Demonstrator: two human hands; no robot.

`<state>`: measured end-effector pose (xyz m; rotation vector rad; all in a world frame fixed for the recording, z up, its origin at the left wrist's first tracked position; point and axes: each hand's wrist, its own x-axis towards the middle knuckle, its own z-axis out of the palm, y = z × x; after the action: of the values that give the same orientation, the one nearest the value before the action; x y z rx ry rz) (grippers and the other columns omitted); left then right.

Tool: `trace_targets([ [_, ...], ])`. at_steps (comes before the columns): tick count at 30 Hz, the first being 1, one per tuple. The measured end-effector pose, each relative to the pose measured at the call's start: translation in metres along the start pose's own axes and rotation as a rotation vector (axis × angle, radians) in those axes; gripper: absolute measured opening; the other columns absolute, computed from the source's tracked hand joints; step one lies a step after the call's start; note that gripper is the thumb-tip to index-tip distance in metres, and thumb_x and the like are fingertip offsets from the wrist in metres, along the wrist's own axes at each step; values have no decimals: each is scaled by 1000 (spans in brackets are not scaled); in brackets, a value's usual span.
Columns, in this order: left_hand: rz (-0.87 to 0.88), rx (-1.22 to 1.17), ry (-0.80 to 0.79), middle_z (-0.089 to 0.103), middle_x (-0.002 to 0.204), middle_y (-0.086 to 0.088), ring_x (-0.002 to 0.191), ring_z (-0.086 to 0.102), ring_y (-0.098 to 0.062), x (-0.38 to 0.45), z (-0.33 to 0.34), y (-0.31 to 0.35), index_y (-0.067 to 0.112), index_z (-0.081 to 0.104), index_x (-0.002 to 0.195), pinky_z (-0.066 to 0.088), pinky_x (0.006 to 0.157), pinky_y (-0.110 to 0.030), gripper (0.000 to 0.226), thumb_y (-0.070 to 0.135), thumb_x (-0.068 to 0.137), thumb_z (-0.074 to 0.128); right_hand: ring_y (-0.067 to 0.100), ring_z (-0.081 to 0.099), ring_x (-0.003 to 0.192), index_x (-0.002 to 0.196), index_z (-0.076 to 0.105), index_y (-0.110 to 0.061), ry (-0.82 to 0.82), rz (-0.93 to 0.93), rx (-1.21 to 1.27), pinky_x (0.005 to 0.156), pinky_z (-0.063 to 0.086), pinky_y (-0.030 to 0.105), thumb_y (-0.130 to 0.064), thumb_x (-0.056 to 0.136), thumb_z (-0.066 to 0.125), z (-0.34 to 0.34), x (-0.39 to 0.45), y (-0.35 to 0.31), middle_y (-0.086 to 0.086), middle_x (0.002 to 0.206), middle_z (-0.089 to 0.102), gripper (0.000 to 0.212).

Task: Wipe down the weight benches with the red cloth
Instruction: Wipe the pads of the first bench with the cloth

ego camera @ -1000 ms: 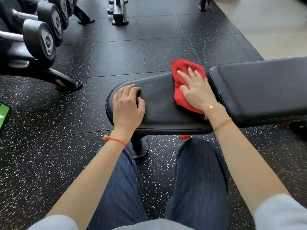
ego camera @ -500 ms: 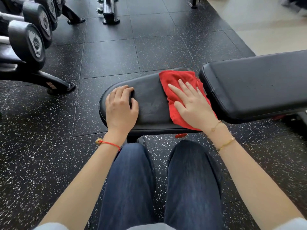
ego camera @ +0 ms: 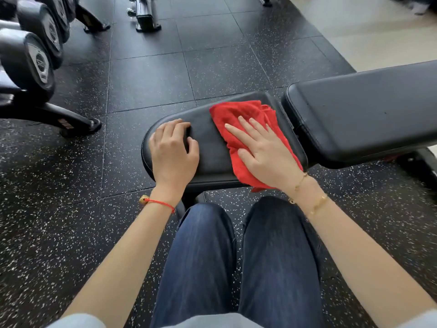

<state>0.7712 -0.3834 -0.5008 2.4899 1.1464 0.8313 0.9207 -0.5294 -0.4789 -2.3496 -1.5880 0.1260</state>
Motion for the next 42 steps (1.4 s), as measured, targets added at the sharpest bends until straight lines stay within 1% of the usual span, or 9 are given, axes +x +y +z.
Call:
trace_targets([
  [7,2,7,-1,61,130,-1,126,50,-23,-1,-1,1,16,63,120,31,111,-39,35,21,87,52,23,4,151,153,18,-36,-47,279,-49,122,-1,44,-29,99,35,-14,57,33,3,164,5,57],
  [10,-5,11,-4,61,131,-1,127,49,-23,-1,-1,2,16,63,120,30,111,-39,35,21,87,52,25,7,150,153,18,-36,-48,204,-61,122,0,45,-29,98,36,-6,59,13,3,163,8,59],
  [14,-7,18,-6,61,132,-1,127,49,-23,-1,0,2,16,63,120,31,111,-40,35,21,87,52,23,14,149,151,23,-38,6,26,-67,122,6,45,-30,95,41,2,6,-2,-1,162,18,60],
  [18,6,23,-8,60,133,-1,128,49,-23,-2,0,2,15,62,122,31,112,-40,36,20,88,51,16,13,150,150,22,-44,0,92,-76,121,-1,51,-33,95,40,-8,-5,19,-9,161,18,58],
  [22,-4,33,-7,60,133,-1,128,48,-23,-3,1,4,15,62,123,31,112,-39,36,20,88,51,20,12,150,152,19,-38,9,137,-216,119,-7,52,-33,98,35,-12,33,23,-2,162,14,57],
  [26,-3,39,-8,59,133,-1,129,48,-22,-2,1,5,15,62,123,30,113,-38,36,20,88,50,25,13,149,153,20,-32,-22,98,-113,122,1,43,-26,98,38,-8,33,15,4,163,13,58],
  [30,-2,32,-22,59,134,-2,130,47,-23,-3,0,4,14,61,124,32,113,-41,36,19,90,51,21,15,149,151,25,-36,18,72,-13,122,6,42,-24,97,40,-7,1,22,-2,161,19,57],
  [37,-13,43,-31,58,134,-1,130,46,-21,-3,-1,8,15,61,124,30,114,-40,36,20,90,50,27,8,150,153,20,-30,-18,281,-4,122,3,44,-20,100,32,-15,63,42,3,163,7,56],
  [42,-27,30,-7,61,131,-1,127,49,-22,-1,-1,7,16,63,120,31,113,-39,34,19,87,53,26,15,149,152,24,-31,-6,52,-53,121,7,42,-22,97,37,0,49,0,1,162,15,57],
])
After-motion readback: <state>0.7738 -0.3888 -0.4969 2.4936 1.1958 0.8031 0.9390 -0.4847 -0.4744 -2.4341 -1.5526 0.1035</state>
